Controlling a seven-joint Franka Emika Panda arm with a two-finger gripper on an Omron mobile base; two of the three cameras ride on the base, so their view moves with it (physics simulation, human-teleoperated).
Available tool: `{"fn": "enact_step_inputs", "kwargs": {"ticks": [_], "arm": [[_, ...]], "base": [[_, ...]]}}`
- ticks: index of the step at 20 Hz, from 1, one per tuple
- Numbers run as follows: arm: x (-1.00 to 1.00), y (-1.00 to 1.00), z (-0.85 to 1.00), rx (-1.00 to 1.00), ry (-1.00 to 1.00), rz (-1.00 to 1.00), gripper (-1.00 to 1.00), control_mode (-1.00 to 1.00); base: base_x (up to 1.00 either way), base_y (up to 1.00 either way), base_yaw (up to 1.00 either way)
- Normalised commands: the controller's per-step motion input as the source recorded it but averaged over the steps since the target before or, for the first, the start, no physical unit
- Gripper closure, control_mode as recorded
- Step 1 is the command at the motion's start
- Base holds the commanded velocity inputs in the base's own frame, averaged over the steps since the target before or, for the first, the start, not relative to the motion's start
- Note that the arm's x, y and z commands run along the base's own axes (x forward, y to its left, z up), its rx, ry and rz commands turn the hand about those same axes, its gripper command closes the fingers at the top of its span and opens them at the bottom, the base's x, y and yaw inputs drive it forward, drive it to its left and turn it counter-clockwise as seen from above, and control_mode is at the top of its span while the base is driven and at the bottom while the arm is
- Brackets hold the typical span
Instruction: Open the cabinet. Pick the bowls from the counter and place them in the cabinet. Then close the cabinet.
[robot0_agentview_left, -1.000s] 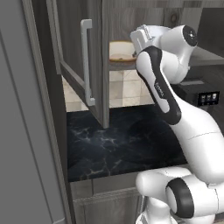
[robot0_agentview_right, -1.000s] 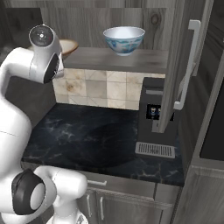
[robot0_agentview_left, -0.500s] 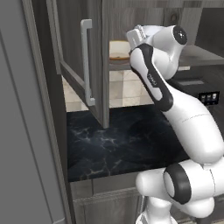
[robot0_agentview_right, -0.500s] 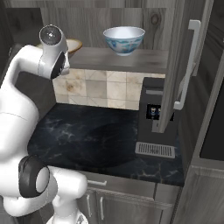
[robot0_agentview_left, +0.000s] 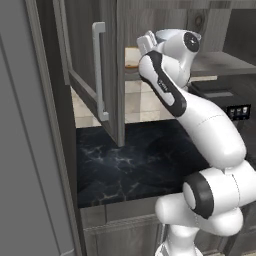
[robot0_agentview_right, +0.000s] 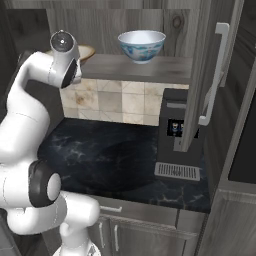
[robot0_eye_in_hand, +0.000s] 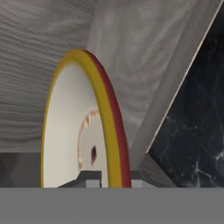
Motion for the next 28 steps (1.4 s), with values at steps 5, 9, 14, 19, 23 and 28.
{"fn": "enact_step_inputs", "kwargs": {"ticks": [5,9,14,19,23,28], "arm": [[0.54,0.24,-0.02,0.0,0.0,0.0,1.0,-1.0],[0.56,0.15,0.0,0.0,0.0,0.0,-1.0,-1.0],[0.19,0.03,0.0,0.0,0.0,0.0,-1.0,-1.0],[0.0,0.0,0.0,0.0,0.0,0.0,-1.0,-1.0],[-0.29,-0.06,0.08,0.0,-0.05,0.0,-1.0,-1.0],[-0.77,-0.28,0.26,0.06,-0.22,0.0,-1.0,-1.0]], "base": [[0.0,0.0,0.0],[0.0,0.0,0.0],[0.0,0.0,0.0],[0.0,0.0,0.0],[0.0,0.0,0.0],[0.0,0.0,0.0]]}}
